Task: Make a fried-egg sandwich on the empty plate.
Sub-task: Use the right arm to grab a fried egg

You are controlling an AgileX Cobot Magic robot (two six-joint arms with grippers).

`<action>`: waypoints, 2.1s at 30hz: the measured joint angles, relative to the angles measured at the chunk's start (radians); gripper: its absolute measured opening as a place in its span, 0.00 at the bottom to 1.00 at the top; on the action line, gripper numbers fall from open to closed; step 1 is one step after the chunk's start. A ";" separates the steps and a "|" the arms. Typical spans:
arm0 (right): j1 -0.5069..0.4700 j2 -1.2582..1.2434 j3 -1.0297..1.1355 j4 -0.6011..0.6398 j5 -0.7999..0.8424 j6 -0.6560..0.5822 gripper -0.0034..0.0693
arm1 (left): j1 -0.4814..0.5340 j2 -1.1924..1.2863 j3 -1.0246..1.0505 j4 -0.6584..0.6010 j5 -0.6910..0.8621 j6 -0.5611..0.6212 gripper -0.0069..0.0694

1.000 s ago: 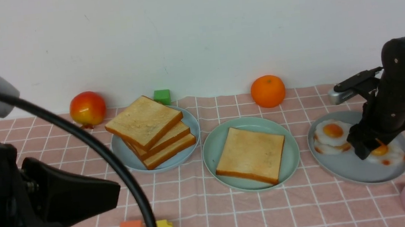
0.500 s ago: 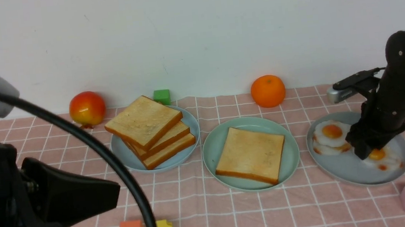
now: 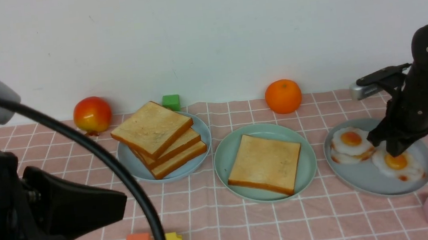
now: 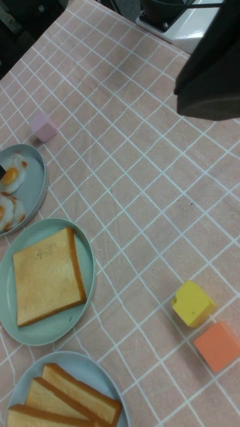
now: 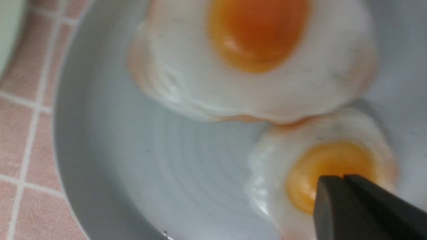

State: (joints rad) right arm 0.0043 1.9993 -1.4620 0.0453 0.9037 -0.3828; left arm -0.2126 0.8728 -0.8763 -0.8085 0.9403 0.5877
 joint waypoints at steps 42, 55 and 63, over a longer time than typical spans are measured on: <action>-0.175 0.081 -0.017 0.369 0.100 -0.254 0.50 | 0.000 0.000 0.000 0.000 0.000 0.000 0.19; -0.174 0.064 -0.017 0.270 0.092 -0.173 0.55 | 0.000 0.000 0.000 0.000 0.000 0.000 0.19; -0.174 0.093 -0.019 0.286 0.094 -0.151 0.58 | 0.000 0.000 0.000 0.000 0.000 0.000 0.20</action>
State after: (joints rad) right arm -0.1698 2.0927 -1.4813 0.3315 0.9979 -0.5334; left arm -0.2126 0.8728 -0.8763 -0.8085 0.9403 0.5877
